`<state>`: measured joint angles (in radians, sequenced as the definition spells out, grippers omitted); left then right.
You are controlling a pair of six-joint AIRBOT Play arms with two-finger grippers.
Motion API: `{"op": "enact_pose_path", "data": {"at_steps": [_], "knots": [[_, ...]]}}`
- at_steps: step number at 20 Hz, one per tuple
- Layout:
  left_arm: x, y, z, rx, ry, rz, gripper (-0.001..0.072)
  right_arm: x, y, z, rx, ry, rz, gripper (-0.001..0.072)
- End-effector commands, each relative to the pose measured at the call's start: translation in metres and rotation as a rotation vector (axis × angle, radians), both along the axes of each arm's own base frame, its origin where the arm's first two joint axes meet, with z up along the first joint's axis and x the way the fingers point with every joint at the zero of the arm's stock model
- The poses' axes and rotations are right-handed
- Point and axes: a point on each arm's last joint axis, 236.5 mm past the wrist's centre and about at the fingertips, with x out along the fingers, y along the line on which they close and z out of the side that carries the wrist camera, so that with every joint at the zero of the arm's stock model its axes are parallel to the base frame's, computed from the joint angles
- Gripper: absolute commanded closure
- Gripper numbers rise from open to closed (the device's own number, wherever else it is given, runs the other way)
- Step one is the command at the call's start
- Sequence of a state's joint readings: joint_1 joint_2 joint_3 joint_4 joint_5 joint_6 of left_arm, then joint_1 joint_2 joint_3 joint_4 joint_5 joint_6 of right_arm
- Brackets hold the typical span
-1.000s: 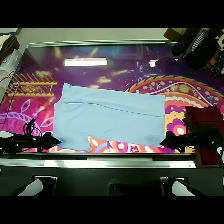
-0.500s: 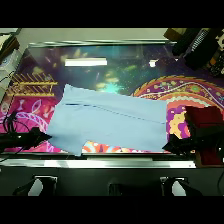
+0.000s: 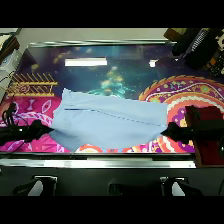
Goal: Fold the clothes and pants, and hang the long-sleeved shirts on hangers.
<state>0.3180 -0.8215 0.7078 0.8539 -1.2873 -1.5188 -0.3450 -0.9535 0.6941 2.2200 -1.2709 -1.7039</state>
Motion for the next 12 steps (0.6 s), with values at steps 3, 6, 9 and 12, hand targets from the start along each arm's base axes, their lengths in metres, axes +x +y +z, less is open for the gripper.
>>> {"op": "enact_pose_path", "data": {"at_steps": [3, 6, 9, 12], "knots": [[0.126, 0.001, -0.004, 0.017, -0.068, 0.017, 0.0692, 0.111, -0.030, 0.023, -0.053, -0.169, -0.180, 0.0672], [0.185, -0.007, -0.016, 0.004, -0.067, -0.035, 0.0692, 0.140, -0.038, 0.013, -0.044, -0.148, -0.182, 0.0672], [0.236, -0.017, -0.027, -0.001, -0.079, -0.088, 0.0693, 0.157, -0.045, -0.004, -0.046, -0.128, -0.198, 0.0672], [0.269, -0.026, -0.046, -0.016, -0.058, -0.121, 0.0692, 0.157, -0.046, -0.024, -0.045, -0.088, -0.198, 0.0672]]}}
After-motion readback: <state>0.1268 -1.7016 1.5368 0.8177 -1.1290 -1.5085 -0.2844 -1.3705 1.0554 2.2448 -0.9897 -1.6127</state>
